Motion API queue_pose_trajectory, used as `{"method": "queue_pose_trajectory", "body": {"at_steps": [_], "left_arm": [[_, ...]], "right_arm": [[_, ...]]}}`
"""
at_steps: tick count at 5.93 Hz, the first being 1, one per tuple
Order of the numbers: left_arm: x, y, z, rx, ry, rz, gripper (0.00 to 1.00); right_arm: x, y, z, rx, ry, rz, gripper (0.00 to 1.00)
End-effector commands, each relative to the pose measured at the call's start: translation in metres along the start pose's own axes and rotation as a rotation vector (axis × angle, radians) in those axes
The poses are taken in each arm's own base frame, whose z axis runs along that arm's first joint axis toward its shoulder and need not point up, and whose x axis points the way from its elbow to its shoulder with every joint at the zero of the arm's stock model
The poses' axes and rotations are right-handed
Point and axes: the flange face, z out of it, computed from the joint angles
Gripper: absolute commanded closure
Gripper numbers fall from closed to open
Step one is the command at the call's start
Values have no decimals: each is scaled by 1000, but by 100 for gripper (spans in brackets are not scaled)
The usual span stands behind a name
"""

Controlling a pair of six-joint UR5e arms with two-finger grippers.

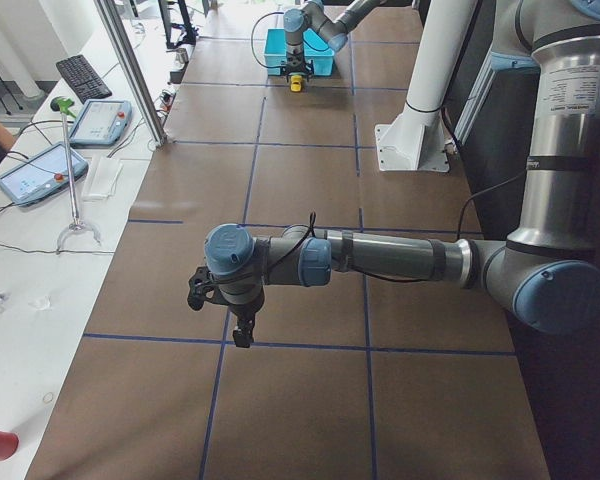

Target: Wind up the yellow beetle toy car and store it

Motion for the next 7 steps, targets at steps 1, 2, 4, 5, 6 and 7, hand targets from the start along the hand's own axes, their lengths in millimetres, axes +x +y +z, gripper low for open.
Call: {"method": "queue_pose_trajectory", "body": {"at_steps": [1,2,4,5,6,7], "left_arm": [[0,0,0,0,-4,1,0],[-2,0,1,-2,-3,-1,0],[-3,1,2,-5,-2,-4,0],[-2,1,2,-5,0,-4,0],[-2,1,2,-5,0,-4,0],[-2,0,2,-4,-2,-3,0]], "right_arm": [[0,1,4,-6,-6,-25,87],[7,-5,0,-4,2,-87,97],[20,6,-22,21,20,-65,100],[13,3,-53,23,26,-54,100],[-5,1,-91,1,9,-35,100],[-13,10,-121,3,22,-18,99]]}}
